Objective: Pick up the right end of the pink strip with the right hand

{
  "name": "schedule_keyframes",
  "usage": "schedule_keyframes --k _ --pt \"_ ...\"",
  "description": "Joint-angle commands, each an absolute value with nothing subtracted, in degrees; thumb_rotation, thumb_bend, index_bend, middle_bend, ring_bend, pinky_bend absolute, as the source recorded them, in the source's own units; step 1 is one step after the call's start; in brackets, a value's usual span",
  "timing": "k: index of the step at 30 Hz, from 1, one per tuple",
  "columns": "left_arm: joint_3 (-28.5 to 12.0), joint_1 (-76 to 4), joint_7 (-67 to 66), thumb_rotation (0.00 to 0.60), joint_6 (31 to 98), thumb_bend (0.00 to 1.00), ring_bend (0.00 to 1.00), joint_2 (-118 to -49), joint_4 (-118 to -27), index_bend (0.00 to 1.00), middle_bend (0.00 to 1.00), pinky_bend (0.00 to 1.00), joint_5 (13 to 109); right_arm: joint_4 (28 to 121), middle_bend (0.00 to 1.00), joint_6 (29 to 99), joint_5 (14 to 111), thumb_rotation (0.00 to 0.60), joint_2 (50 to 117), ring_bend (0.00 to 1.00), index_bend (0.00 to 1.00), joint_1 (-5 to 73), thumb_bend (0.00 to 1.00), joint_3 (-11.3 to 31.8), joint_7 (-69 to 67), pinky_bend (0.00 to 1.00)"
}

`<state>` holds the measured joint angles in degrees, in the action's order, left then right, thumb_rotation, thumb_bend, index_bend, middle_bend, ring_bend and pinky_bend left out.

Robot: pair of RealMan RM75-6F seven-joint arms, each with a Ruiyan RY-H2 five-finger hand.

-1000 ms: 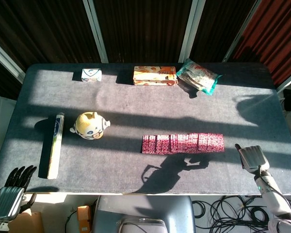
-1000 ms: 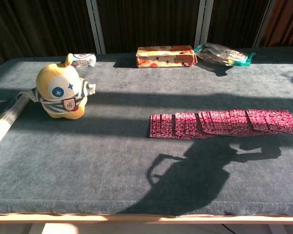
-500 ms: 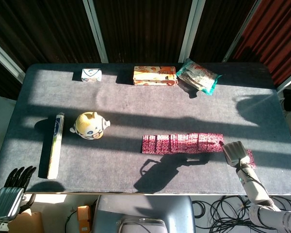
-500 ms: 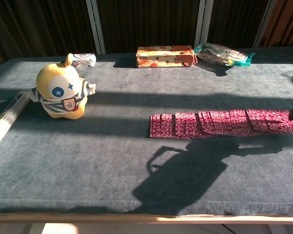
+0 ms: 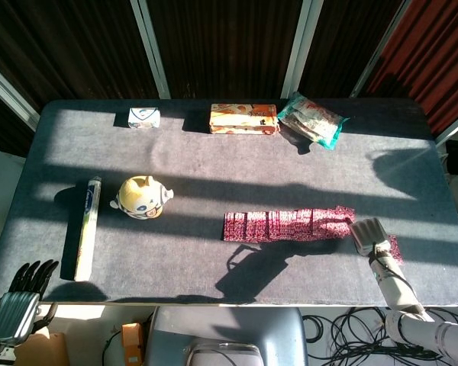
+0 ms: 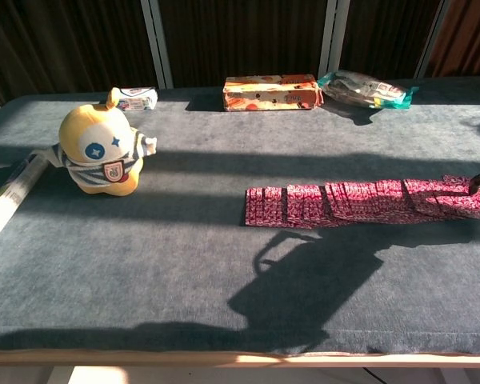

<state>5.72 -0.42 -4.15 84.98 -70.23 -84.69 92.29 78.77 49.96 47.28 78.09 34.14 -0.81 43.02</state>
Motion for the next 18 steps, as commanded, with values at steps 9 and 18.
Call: schedule_keyframes --k 9,18 --pt "5.25 -0.51 -5.29 0.600 84.37 0.39 0.04 -70.19 -85.30 0.00 0.08 0.06 91.37 69.11 0.89 44.08 40.87 0.600 79.66 0.95 0.21 35.67 0.68 0.54 39.60 1.00" --pt "4.83 -0.56 -5.61 0.600 84.40 0.39 0.04 -69.87 -85.97 0.00 0.08 0.06 90.99 65.06 0.89 43.24 40.30 0.600 79.19 0.95 0.21 35.49 0.68 1.21 36.40 1.00"
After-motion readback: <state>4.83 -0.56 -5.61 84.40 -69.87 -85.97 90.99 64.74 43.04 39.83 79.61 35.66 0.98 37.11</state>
